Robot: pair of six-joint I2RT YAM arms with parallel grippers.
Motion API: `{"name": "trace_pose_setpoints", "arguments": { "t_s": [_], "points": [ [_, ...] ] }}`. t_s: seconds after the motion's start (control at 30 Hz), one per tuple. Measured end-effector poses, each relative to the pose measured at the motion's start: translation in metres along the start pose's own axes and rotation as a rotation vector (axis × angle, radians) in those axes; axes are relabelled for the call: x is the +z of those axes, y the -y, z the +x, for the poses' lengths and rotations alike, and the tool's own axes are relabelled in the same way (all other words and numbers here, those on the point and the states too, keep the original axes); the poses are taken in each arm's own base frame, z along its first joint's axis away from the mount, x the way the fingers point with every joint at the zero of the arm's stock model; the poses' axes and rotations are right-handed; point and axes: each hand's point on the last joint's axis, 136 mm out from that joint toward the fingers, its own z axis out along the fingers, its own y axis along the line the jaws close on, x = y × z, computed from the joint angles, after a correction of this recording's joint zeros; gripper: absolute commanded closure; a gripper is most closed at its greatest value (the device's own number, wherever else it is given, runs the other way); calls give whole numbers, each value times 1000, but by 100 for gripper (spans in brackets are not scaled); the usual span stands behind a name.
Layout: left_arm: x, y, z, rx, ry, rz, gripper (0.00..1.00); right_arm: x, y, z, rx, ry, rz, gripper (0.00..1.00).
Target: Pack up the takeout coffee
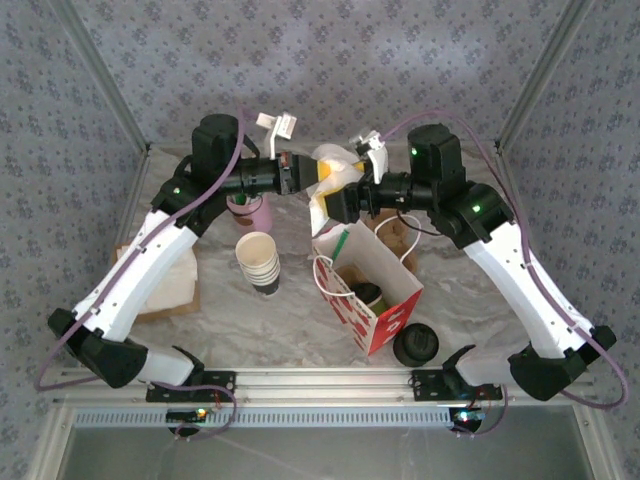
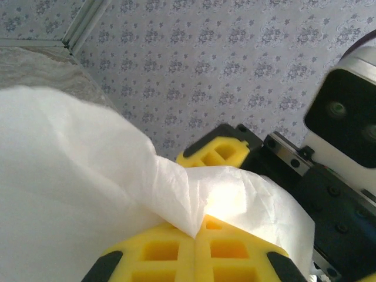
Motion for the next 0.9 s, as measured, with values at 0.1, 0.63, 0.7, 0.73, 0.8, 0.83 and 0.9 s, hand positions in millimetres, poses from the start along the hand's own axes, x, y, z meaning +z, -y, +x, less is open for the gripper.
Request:
{"name": "trace_pose_setpoints", "arguments": {
  "t_s": [0.1,0.63,0.7,0.73,0.8,0.83,0.9],
  "points": [
    [0,-4,1,-3,1,-18,100,-7,7,-3,11,18,18,12],
    [-11,-14,19,88,-106,-127,100,-57,-18,-37,-67,182,-44,8],
    [-10,-13,22,100,-127,-115,100,-44,-12,-37,-59,155,-64,8],
    [-9,-12,25,105,-139,-110,100,-38,-8,-35,-53,139,-72,8],
    [-6,-7,31,122,-166,-86,100,-24,-1,-29,-41,103,-89,8],
    [-5,-4,33,128,-175,-75,100,-19,1,-25,-35,83,-96,8],
    [-3,1,38,135,-193,-51,100,-8,1,-16,-30,42,-119,10]
  ]
}}
